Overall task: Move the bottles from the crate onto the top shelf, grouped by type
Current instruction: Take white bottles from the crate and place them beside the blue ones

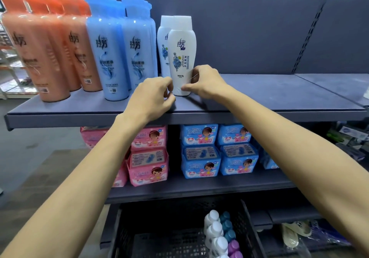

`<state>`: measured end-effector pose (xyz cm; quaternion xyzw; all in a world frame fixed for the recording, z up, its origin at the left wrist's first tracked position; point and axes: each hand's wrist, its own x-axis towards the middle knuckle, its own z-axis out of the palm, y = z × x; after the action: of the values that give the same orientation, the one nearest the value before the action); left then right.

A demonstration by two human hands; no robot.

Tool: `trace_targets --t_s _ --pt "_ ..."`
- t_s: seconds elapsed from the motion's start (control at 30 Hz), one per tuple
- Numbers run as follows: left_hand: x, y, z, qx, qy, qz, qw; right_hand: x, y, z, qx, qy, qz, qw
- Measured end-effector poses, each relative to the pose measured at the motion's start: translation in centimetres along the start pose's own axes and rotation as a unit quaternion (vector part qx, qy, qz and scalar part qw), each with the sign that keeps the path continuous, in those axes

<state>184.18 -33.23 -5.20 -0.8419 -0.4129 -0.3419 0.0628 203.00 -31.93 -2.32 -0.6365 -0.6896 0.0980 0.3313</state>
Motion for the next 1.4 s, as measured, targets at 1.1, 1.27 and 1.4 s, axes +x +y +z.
trace_targets --t_s 1.1,1.27,1.4 --pt "2.3 0.1 2.1 0.028 0.04 -0.008 0.999 6.4 1.1 2.7 0.036 -0.029 -0.017 0.999" --pt "2.2 0.0 2.0 0.027 0.038 -0.007 0.999 6.9 0.8 3.1 0.041 -0.028 -0.015 0.999" --pt "2.2 0.1 2.0 0.027 0.035 -0.009 0.999 7.2 0.6 3.1 0.033 -0.036 -0.008 0.999"
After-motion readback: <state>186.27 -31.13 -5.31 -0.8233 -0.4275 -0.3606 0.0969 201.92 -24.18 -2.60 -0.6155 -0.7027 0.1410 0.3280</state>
